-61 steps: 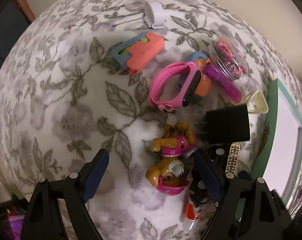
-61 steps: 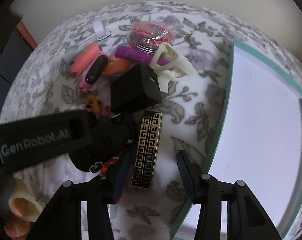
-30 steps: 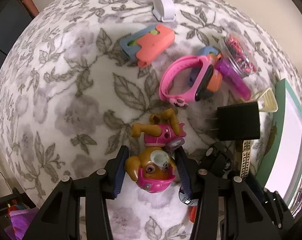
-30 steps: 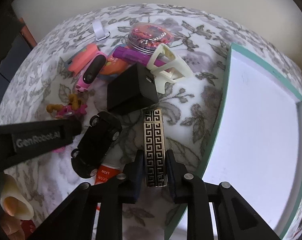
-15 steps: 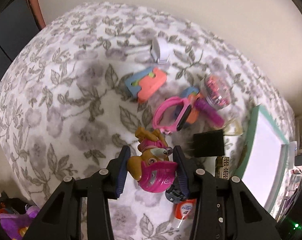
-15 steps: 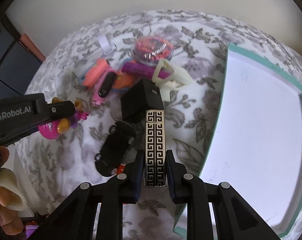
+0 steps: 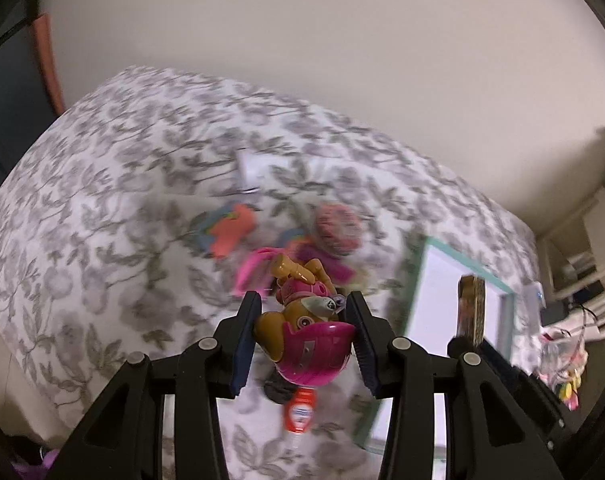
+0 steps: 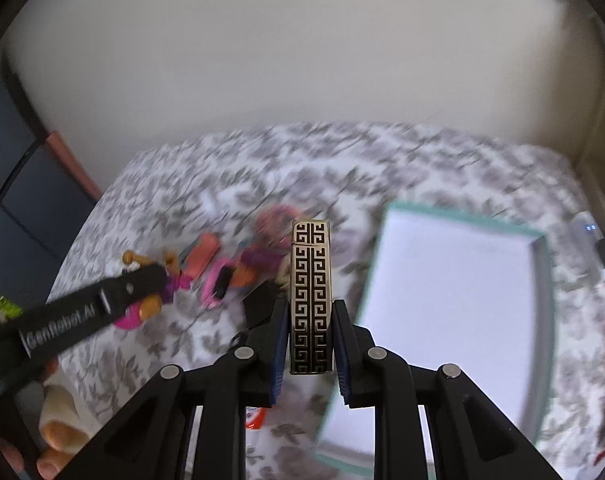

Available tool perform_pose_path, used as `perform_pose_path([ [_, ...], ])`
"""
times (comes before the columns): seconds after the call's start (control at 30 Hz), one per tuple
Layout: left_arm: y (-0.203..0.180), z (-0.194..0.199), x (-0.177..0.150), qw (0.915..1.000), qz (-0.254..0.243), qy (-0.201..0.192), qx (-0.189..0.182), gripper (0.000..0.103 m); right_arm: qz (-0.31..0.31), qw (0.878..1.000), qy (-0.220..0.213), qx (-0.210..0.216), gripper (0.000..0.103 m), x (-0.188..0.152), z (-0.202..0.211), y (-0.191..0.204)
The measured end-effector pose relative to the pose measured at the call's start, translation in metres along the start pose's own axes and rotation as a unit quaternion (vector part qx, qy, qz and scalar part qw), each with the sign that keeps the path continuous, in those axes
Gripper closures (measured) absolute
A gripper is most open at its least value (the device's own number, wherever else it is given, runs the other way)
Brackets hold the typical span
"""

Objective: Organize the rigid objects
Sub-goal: 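Carry the dog figure and black-gold bar into the white tray and release both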

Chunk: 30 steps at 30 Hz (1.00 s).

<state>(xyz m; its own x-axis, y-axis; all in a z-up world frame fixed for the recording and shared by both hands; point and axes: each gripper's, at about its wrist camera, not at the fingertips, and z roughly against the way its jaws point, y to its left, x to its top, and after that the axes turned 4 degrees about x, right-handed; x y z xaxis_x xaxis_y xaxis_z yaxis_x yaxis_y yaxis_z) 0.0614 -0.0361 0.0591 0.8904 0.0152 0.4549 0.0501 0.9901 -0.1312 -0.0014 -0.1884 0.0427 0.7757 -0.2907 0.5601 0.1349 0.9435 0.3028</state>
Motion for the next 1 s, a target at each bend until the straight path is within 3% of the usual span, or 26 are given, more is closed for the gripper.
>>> perform_pose_path([
  [0.27, -0.074, 0.009, -0.002, 0.9978, -0.06, -0.014, -0.026, 0.057, -0.035, 0.997, -0.054, -0.05, 0.081, 0.026, 0.047, -0.055],
  [0.5, -0.137, -0.003, -0.005, 0.993, -0.114, -0.007, -0.029, 0.057, -0.08, 0.988, -0.065, -0.114, 0.081, 0.035, 0.063, -0.118],
  [0.8, -0.186, -0.032, -0.016, 0.9861, -0.165, -0.003, -0.023, 0.057, -0.116, 0.981, -0.036, -0.149, 0.08, 0.024, 0.044, -0.169],
  [1.0, -0.195, -0.078, -0.032, 0.9835, -0.178, 0.031, -0.011, 0.057, -0.136, 0.979, 0.018, -0.151, 0.08, 0.007, 0.004, -0.193],
])
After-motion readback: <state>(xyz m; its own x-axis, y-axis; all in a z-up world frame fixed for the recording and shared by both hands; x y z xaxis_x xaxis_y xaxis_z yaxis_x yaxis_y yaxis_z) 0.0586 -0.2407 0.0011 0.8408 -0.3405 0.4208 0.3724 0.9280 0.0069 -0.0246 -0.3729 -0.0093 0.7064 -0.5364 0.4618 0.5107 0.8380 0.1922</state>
